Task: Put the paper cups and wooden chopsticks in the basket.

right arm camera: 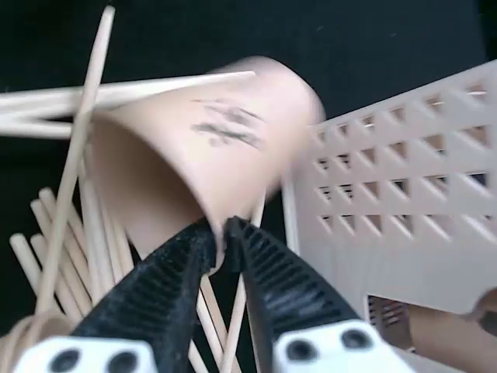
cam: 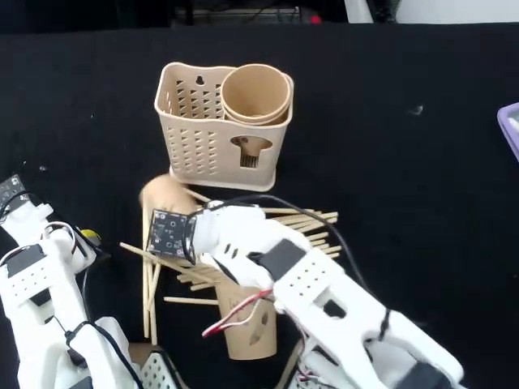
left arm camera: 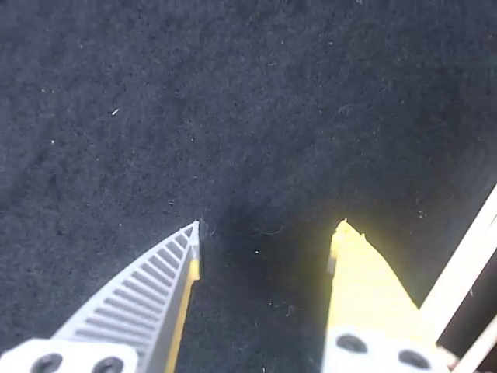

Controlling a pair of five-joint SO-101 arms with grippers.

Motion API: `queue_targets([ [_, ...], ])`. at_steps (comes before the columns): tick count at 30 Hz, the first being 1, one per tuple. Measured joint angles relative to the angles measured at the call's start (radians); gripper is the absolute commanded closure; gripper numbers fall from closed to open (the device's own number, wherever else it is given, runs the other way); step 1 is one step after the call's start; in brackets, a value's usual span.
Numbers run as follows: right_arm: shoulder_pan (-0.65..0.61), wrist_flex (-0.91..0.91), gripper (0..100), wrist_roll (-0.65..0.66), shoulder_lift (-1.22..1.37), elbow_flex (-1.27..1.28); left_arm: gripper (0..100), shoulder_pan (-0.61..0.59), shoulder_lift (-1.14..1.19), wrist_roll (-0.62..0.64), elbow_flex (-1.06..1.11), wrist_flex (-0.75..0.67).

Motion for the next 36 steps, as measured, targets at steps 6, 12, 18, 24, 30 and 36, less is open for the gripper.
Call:
queue_targets([
  [6,-0.002,0.167,98.8,-0.021,-0.183,-0.063,73,0.0,0.0,0.0,0.0,0.0],
  [12,0.011,0.342,98.8,-0.095,-0.358,-0.226,73,0.0,0.0,0.0,0.0,0.0],
  [18,0.157,0.416,98.8,-0.262,-0.374,-0.493,73,0.0,0.0,0.0,0.0,-0.034],
  [24,0.333,0.47,98.8,-0.371,-0.233,-0.806,73,0.0,0.0,0.0,0.0,-0.043],
  [30,0.42,0.571,98.8,-0.468,0.009,-1.094,73,0.0,0.0,0.0,0.0,-0.043],
  [36,0.427,0.816,98.8,-0.542,0.293,-1.422,73,0.0,0.0,0.0,0.0,-0.043],
])
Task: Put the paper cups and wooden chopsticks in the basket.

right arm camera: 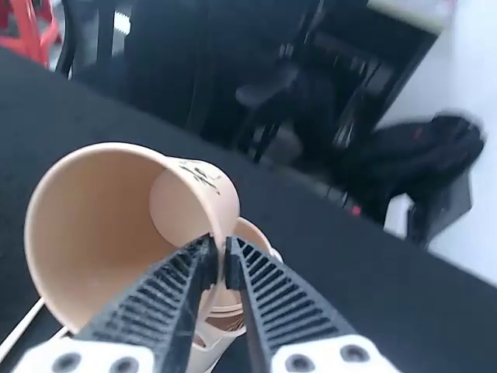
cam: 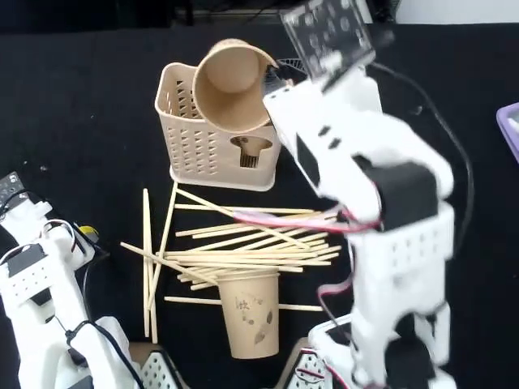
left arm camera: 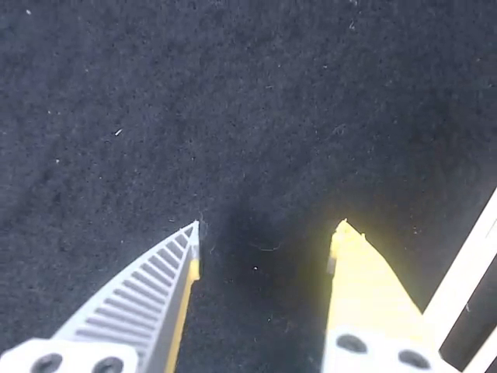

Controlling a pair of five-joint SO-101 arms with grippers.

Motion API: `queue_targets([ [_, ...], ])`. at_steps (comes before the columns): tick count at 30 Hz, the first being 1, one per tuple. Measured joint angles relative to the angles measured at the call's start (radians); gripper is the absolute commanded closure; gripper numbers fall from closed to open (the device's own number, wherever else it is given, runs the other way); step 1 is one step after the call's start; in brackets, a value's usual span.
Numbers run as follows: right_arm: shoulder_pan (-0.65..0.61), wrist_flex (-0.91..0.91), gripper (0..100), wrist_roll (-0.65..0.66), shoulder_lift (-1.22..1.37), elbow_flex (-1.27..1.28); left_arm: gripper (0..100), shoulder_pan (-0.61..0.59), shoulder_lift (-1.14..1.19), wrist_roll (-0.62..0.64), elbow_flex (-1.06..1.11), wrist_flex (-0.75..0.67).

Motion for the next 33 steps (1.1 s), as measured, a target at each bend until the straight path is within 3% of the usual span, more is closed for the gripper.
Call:
queue_targets([
  [11,0.037,0.327,98.8,-0.015,0.339,-0.583,73,0.0,0.0,0.0,0.0,0.0],
  [16,0.098,0.356,98.8,-0.015,0.466,-0.615,73,0.0,0.0,0.0,0.0,0.0],
  [28,0.084,0.373,98.2,-0.018,0.582,-0.632,73,0.0,0.0,0.0,0.0,0.0],
  [33,0.08,0.379,81.2,-0.095,0.646,-0.643,73,0.0,0.0,0.0,0.0,0.0],
])
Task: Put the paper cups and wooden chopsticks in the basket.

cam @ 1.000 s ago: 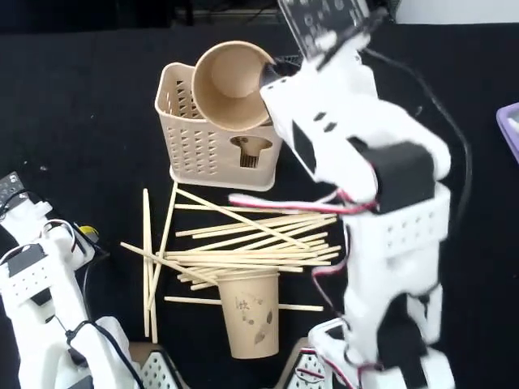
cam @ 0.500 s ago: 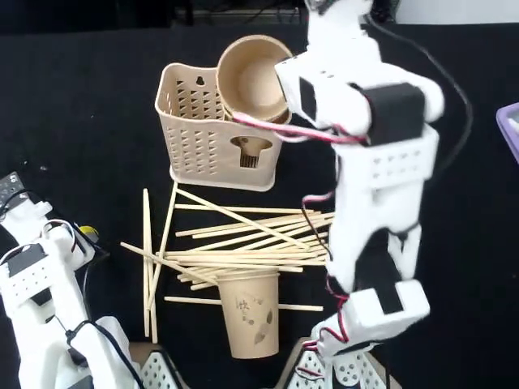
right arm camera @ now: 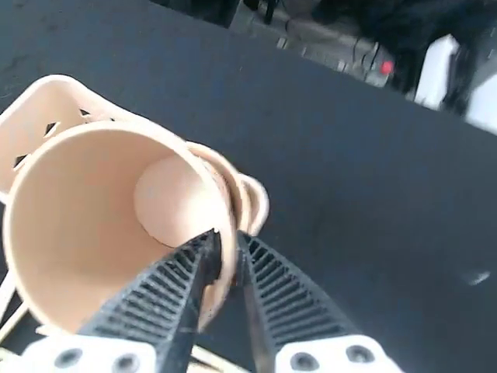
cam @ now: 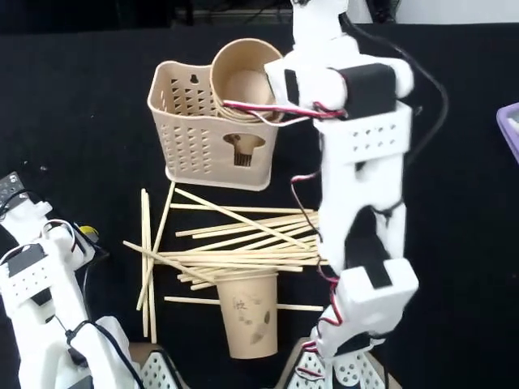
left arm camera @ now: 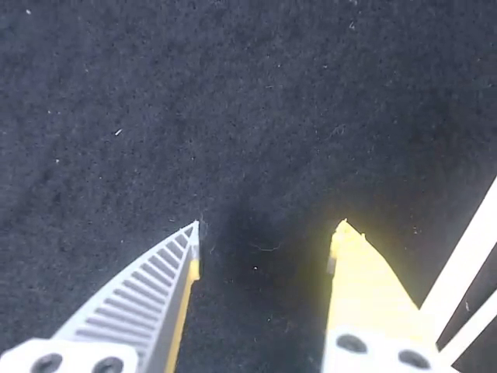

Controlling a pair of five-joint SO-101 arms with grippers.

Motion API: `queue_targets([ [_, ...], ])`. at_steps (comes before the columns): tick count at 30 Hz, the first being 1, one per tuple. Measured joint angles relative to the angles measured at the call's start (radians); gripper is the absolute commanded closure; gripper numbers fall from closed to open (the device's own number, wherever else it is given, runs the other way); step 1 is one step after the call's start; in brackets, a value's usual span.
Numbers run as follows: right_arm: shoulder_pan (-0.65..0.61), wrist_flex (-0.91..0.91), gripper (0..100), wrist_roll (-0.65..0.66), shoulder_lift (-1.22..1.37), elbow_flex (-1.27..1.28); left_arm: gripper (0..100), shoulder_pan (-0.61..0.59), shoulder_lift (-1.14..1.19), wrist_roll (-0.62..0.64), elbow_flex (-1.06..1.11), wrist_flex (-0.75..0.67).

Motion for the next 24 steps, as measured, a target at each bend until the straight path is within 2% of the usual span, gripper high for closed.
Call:
queue_targets([
  [2,-0.008,0.0,78.7,-0.023,0.011,0.0,73,0.0,0.0,0.0,0.0,0.0],
  [11,-0.023,0.011,82.5,-0.026,0.006,-0.172,73,0.0,0.0,0.0,0.0,0.0],
  [15,-0.025,0.012,82.5,-0.026,-0.083,-0.167,73,0.0,0.0,0.0,0.0,0.0],
  [19,-0.025,0.012,82.5,-0.026,-0.261,-0.064,73,0.0,0.0,0.0,0.0,0.0],
  [24,-0.025,0.012,82.5,-0.02,-0.535,0.23,73,0.0,0.0,0.0,0.0,0.0],
])
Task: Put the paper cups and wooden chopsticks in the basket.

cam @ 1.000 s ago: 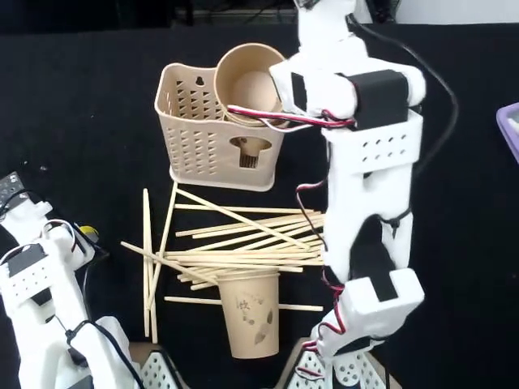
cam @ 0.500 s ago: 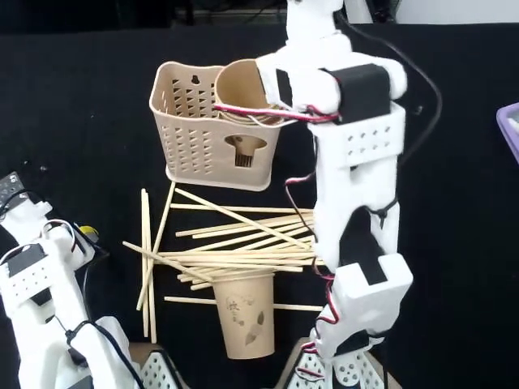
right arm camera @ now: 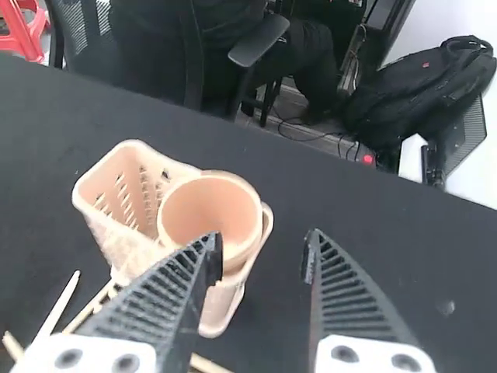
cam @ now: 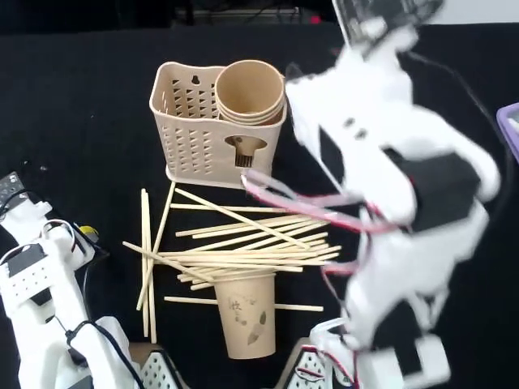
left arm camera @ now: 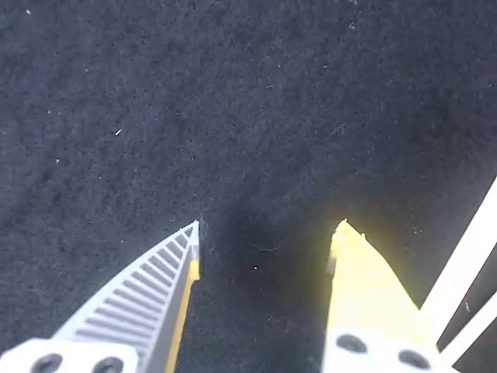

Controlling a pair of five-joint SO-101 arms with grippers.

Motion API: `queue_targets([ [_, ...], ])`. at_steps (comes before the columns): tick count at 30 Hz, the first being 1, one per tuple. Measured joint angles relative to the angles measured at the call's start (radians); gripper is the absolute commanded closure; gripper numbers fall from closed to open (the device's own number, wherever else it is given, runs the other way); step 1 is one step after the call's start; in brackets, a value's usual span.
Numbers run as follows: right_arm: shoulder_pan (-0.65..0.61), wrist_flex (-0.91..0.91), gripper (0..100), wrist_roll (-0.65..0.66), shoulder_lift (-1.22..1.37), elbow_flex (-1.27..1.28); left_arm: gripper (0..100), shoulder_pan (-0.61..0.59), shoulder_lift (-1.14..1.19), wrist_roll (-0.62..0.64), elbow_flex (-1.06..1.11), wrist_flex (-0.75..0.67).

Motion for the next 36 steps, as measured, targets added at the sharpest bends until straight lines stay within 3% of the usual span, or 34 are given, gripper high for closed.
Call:
queue_targets([
  [6,0.0,-0.064,82.5,0.068,-0.278,0.529,73,0.0,0.0,0.0,0.0,0.0],
  [13,0.0,-0.387,82.3,0.101,-0.505,1.215,73,0.0,0.0,0.0,0.0,0.0],
  [19,-0.002,-0.697,82.5,0.103,-0.575,1.637,72,0.0,0.0,0.0,0.0,0.0],
  [22,-0.002,-0.841,82.5,0.074,-0.575,1.781,72,0.015,0.0,0.0,-0.014,0.012],
  [27,-0.002,-0.999,82.5,0.055,-0.577,1.933,72,0.081,0.0,-0.046,-0.212,0.219],
  [31,0.037,-1.057,82.5,0.054,-0.577,1.959,72,0.163,0.0,-0.095,-0.41,0.37],
  [36,0.143,-1.077,82.5,-0.014,-0.577,1.962,73,0.269,0.0,-0.078,-0.657,0.394],
])
